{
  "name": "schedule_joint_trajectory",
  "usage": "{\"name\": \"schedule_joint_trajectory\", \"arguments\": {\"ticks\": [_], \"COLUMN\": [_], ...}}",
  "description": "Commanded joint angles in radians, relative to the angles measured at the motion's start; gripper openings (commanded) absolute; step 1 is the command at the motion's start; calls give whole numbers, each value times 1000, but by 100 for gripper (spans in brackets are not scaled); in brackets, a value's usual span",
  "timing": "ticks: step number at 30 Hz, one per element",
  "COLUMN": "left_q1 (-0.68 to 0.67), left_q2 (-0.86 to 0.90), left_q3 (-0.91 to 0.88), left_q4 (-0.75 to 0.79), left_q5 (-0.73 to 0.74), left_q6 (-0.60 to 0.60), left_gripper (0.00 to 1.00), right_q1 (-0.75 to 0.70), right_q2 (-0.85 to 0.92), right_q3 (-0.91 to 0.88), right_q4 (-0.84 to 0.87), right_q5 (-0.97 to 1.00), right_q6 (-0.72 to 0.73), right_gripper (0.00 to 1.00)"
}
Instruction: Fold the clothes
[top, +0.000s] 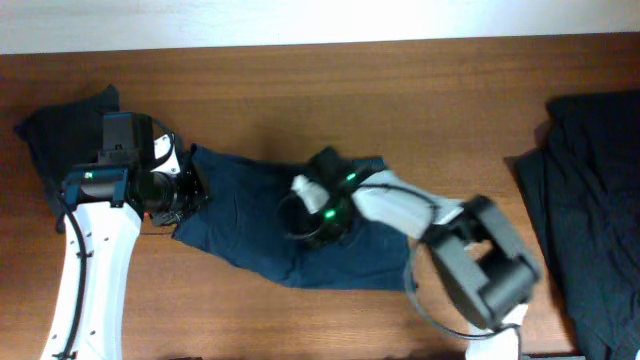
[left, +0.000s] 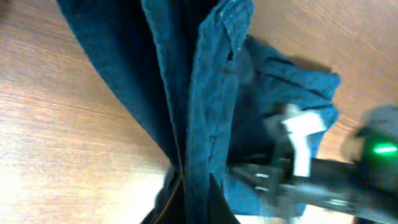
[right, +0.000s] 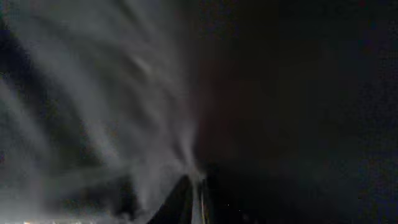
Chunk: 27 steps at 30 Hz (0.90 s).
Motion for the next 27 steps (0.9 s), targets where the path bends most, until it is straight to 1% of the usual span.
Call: {"name": "schedule_joint_trajectory", "arguments": {"ticks": [1, 4, 5, 7, 9, 13, 15, 17, 19, 22, 27], "left_q1": [-1, -1, -1, -1, -1, -35, -115, -231, -326, -460, -596], "left_q2": [-19, -19, -19, -19, -19, -19, -19, -17, -17, -4, 115], "left_q3": [14, 14, 14, 15, 15, 14, 14, 14, 13, 8, 8], "left_q4": [3, 8, 19, 48, 52, 52, 51, 52, 68, 109, 254], "left_q5": [-46, -86, -113, -119, -90, 58, 67, 64, 64, -3, -4], "left_q6": [19, 19, 19, 19, 19, 19, 10, -27, -31, -179, -340], "left_gripper": [1, 0, 1, 0, 0, 0, 1, 1, 0, 0, 0], "right_q1": [-142, -268, -299, -315, -314, -314, -314, -314, -314, -314, -314], "right_q2": [-148, -157, -151, -141, -140, -138, -138, -138, -138, -138, -138], "right_q3": [27, 19, -6, -69, -133, -206, -209, -209, -209, -209, -209], "right_q4": [-150, -327, -348, -330, -262, -154, -151, -144, -137, -137, -141], "right_q5": [148, 344, 359, 361, 361, 359, 359, 359, 359, 359, 359], "right_q6": [-64, -66, -113, -144, -139, -124, -124, -119, -101, -98, -98], "right_gripper": [11, 14, 13, 14, 14, 15, 15, 15, 15, 14, 14]}}
